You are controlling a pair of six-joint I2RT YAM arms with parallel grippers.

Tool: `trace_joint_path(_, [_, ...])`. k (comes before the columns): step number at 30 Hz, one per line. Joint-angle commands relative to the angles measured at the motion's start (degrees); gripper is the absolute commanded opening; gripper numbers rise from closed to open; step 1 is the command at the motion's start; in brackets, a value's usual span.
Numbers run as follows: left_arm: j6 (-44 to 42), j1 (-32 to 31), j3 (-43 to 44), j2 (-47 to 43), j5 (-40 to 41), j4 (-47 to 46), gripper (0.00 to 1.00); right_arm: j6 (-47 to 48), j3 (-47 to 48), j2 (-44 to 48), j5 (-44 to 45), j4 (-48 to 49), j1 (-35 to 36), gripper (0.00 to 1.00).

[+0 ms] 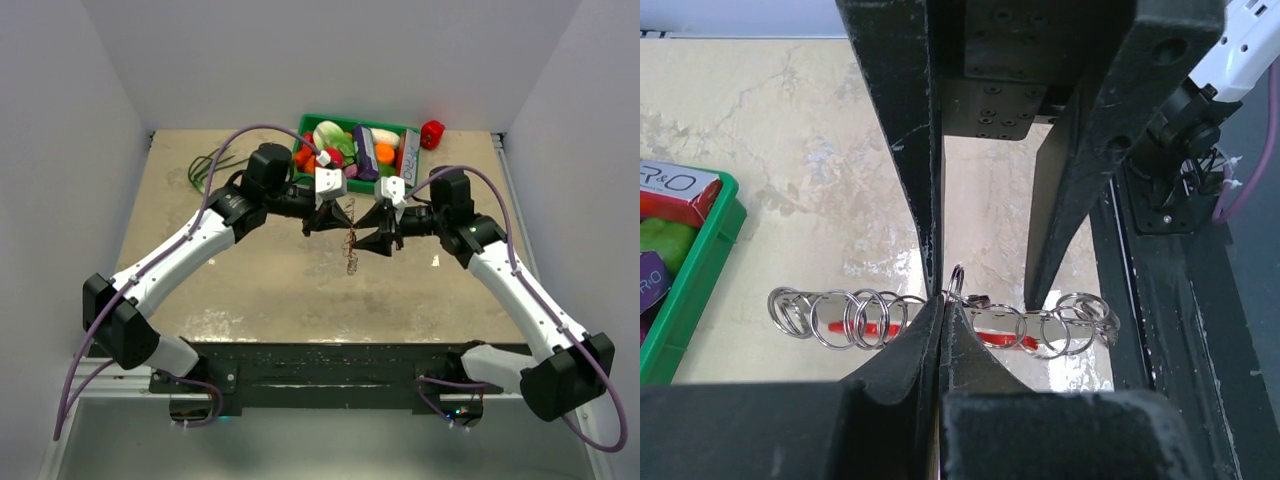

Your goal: Remove the keys from the keyring

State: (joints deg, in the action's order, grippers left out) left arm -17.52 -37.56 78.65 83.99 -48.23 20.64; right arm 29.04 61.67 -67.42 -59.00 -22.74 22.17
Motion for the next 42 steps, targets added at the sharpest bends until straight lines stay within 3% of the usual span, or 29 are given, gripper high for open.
trace_joint_path(1, [1.43, 0.21, 0.54, -2.25, 2.25, -3.59, 0.00, -5.55, -1.63, 3.43, 1.43, 7.34, 0.24, 0.51])
trace_joint_path(8, [1.96, 0.21, 0.71, -2.16, 2.35, -3.86, 0.00, -7.68, -3.57, 3.17, 6.09, 10.79, 0.41, 0.48])
trace_joint_path(19, [1.70, 0.21, 1.06, -2.25, 2.17, -3.51, 0.00, -7.50, -3.75, 1.06, 5.74, 10.52, 0.50, 0.45])
trace_joint_path(22, [1.70, 0.30, 1.06, -2.51, 2.08, -3.42, 0.00, -7.42, -3.66, 0.01, 6.00, 10.35, 0.50, 0.40])
trace_joint_path(26, [1.52, 0.30, 0.89, -2.69, 2.17, -3.33, 0.00, -7.24, -4.01, 0.09, 6.53, 10.88, 0.59, 0.24])
trace_joint_path(35, [1.17, 0.21, 0.80, -2.69, 2.52, -3.24, 0.00, -5.75, -3.66, 2.29, 7.67, 9.74, 0.68, 0.00])
trace_joint_path(42, [-1.90, 0.12, -0.08, -2.86, 3.75, -2.19, 0.00, -1.71, 1.51, 1.51, 5.84, 2.71, 0.59, 0.00])
